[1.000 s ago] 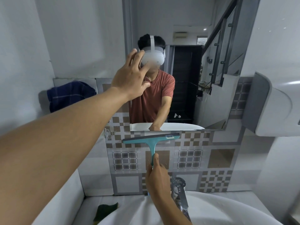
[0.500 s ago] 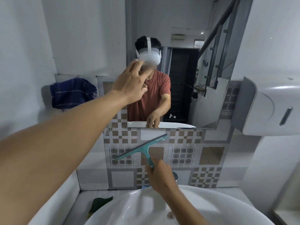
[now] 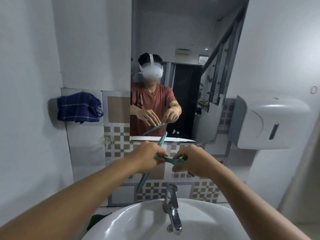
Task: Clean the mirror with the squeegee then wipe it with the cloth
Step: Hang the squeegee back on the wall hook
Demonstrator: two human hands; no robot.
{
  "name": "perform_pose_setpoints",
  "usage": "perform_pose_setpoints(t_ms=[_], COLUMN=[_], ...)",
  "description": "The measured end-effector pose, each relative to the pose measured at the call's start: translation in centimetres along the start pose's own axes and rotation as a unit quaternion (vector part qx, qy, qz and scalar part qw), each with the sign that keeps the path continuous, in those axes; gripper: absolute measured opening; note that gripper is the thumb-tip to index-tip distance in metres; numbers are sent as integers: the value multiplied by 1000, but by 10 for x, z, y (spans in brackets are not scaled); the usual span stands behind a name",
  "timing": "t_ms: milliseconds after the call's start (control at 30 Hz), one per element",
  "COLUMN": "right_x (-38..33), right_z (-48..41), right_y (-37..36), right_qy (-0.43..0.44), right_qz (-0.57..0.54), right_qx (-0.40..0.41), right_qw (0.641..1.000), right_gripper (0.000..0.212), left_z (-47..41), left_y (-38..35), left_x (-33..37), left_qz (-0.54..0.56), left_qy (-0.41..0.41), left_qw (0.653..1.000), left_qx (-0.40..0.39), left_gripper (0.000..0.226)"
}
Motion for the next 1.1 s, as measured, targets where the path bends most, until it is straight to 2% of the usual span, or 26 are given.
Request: perform_pose_setpoints(t_ms=[200,333,433,567,800,933,1100], right_x=[-13,-13,-16,-25,-55,-76,-101], right_z=[18,20,20,18,16,14,9], right_y=[26,42,49,47,23,16,10], right_qy=[34,33,45,57,83,124,183], right_qz=[18,-89,-151,-289,-408,-441,-448], right_qx=[6,-29,14,26,56,80,54], right_qw=[999,995,987,955,908,885,873], right_gripper=[33,34,36,39,48,46,53], left_z=[9,20,32,43,55,57,65], left_y=[11,16,17,22,39,47,67], left_x=[22,19,14,12,5,1,-5], left_qz=[-64,-58,-58,-31,75,154,199], left_qy=[-26,4,37,57,99,121,104], left_qw=[997,997,995,995,987,967,938], left_qx=[33,51,73,77,99,164,265], left_gripper=[22,24,23,18,16,16,26])
Point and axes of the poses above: each hand's wrist, its own z-axis away from the middle knuckle, its own y-axis out of the back of the hand, x = y × z, the point moved 3 cm from there along -z, towards the middle knuckle, and after that the axes turned 15 degrees about -y, right-handed, at the moved point
